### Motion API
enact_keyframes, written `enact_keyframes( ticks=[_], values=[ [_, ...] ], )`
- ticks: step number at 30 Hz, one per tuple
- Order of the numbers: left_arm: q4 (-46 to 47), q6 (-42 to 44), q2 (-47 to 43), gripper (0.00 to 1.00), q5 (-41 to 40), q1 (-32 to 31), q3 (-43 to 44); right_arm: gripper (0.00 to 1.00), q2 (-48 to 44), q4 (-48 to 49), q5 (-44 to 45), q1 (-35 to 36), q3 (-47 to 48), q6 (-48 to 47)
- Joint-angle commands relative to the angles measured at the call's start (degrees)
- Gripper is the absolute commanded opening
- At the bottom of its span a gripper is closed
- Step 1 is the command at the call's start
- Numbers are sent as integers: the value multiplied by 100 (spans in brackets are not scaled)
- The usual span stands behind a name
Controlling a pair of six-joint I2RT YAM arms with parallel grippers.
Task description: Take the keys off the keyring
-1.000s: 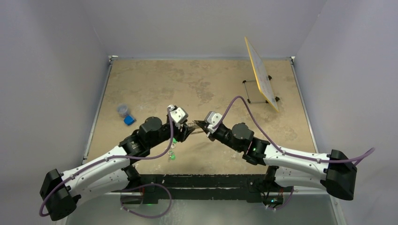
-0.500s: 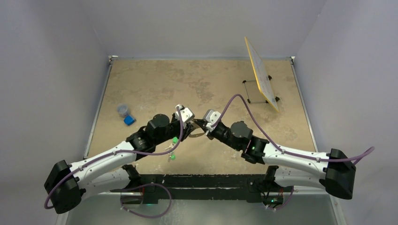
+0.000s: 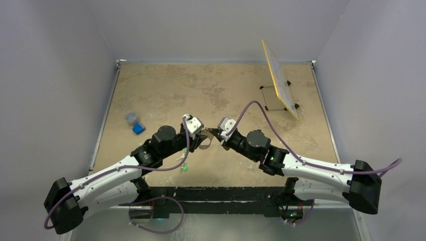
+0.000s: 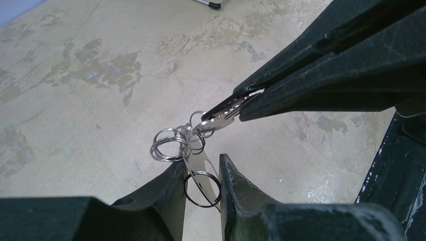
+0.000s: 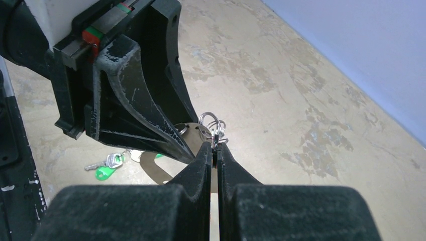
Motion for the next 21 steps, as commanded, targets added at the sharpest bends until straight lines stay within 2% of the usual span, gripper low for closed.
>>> enact_keyframes(
  ticks=[1,4,7,12,21],
  values=[
    [321,-13,-227,8,-141,-25,-86,0,-274,89,183,-17,180,77],
    [222,-118,-305,30,-206,-25,-121,0,-277,-3,205,-17,239,40],
    [99,-174,-411,38,-246,-25,-92,0,-245,-49,293,-17,256,8],
    [-236,-234,-468,46,-255,-25,117,0,-173,-160,364,-17,354,94],
    [-70,-106,-253,49,-113,-25,253,0,-106,-336,443,-17,495,219]
  ],
)
